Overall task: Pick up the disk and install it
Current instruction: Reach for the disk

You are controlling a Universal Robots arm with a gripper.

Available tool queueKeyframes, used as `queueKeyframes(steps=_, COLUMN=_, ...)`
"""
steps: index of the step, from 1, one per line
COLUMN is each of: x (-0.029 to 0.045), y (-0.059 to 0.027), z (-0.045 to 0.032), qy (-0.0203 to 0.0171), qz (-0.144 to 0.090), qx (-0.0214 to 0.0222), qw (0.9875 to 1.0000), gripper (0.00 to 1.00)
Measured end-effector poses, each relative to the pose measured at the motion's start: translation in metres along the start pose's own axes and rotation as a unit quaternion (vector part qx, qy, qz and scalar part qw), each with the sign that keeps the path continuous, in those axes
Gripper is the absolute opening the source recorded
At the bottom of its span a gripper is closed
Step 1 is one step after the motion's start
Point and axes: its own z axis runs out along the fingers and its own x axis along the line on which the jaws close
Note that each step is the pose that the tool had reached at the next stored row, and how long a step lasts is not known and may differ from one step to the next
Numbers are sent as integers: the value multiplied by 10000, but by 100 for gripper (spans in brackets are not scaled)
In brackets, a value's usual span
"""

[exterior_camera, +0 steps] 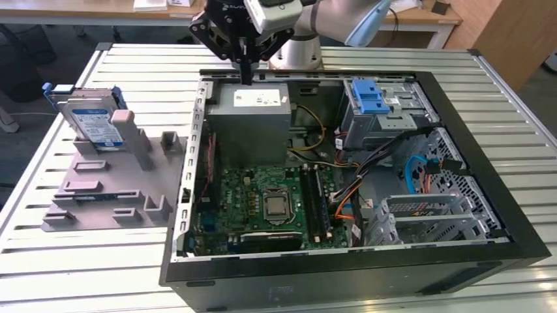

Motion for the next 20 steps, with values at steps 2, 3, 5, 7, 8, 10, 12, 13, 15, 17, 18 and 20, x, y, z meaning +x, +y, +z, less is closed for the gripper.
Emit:
queueKeyframes(steps=2, x=19, y=1, z=0, qy=0, qz=0, qx=0, qw=10000, gripper=11)
queueKeyframes(steps=3, x=30, y=0, z=0, qy=0, qz=0, qx=0, qw=10000, gripper=11)
queueKeyframes(steps=5, x=49, y=-1, z=-1, qy=0, qz=0, qx=0, qw=10000, gripper=11)
queueKeyframes(steps=7, x=69, y=-2, z=0, qy=0, qz=0, qx=0, qw=10000, gripper=11)
queueKeyframes(steps=8, x=78, y=-2, z=-1, qy=0, qz=-1, qx=0, qw=10000, gripper=11)
queueKeyframes(steps=10, x=99, y=-3, z=-1, qy=0, qz=0, qx=1, qw=10000, gripper=11)
queueKeyframes(steps=12, x=118, y=-4, z=-1, qy=0, qz=0, qx=0, qw=10000, gripper=11)
queueKeyframes(steps=13, x=128, y=-4, z=-1, qy=0, qz=0, qx=0, qw=10000, gripper=11)
queueKeyframes(steps=15, x=147, y=-5, z=0, qy=0, qz=0, qx=0, qw=10000, gripper=11)
queueKeyframes(steps=17, x=168, y=-5, z=-1, qy=0, qz=0, qx=0, qw=10000, gripper=11)
queueKeyframes(steps=18, x=179, y=-5, z=0, qy=0, qz=0, qx=0, qw=10000, gripper=11)
queueKeyframes(steps=20, x=200, y=-5, z=0, qy=0, qz=0, qx=0, qw=10000, gripper=11)
